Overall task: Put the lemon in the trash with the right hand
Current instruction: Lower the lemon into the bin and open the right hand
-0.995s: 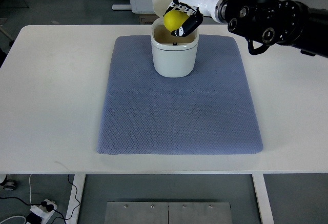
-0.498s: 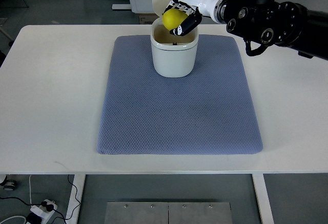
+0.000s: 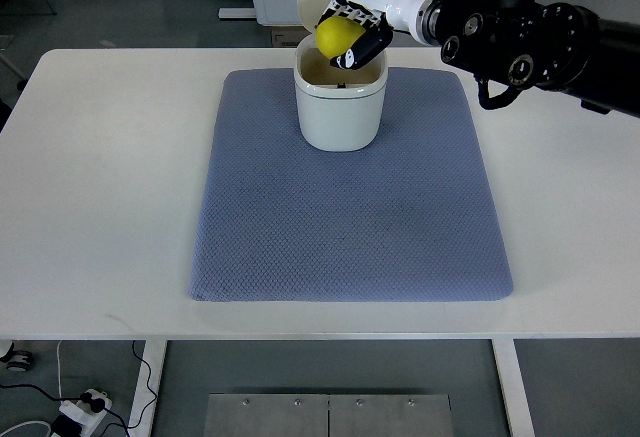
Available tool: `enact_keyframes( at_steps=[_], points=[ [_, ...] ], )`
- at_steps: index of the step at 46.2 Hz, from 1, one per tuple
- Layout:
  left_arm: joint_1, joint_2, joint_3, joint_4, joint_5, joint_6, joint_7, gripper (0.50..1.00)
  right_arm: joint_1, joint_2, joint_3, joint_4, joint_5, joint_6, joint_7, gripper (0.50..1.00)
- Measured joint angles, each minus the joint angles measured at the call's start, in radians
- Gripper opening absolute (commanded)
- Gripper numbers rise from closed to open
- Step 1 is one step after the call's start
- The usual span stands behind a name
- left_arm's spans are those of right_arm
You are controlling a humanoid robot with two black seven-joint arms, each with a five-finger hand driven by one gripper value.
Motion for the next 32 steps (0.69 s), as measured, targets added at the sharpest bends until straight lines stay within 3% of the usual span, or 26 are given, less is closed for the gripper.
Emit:
enact_keyframes(
  at_steps=[6, 14, 15, 16, 20, 24, 32],
  points=[
    [0.0, 0.0, 0.0, 0.0, 0.0, 0.0, 0.0, 1.0, 0.0, 0.0, 0.0, 0.0, 0.0, 0.0, 0.0, 0.832],
    [0.0, 0.0, 0.0, 0.0, 0.0, 0.0, 0.0, 1.0, 0.0, 0.0, 0.0, 0.0, 0.0, 0.0, 0.0, 0.82],
    [0.0, 0.0, 0.0, 0.0, 0.0, 0.0, 0.001, 1.0, 0.0, 0.0, 0.0, 0.0, 0.0, 0.0, 0.0, 0.743],
    [0.0, 0.0, 0.0, 0.0, 0.0, 0.0, 0.001, 1.0, 0.0, 0.0, 0.0, 0.0, 0.0, 0.0, 0.0, 0.699],
    [0.0, 0.0, 0.0, 0.0, 0.0, 0.0, 0.001, 1.0, 0.002, 0.0, 0.0, 0.008, 0.0, 0.0, 0.002, 0.606],
    [0.0, 0.0, 0.0, 0.0, 0.0, 0.0, 0.001, 1.0, 0.007, 0.0, 0.0, 0.012, 0.0, 0.001, 0.003, 0.577],
    [0.0, 0.0, 0.0, 0.0, 0.0, 0.0, 0.0, 1.0, 0.013, 0.0, 0.0, 0.019, -0.001, 0.006, 0.005, 0.575]
  ],
)
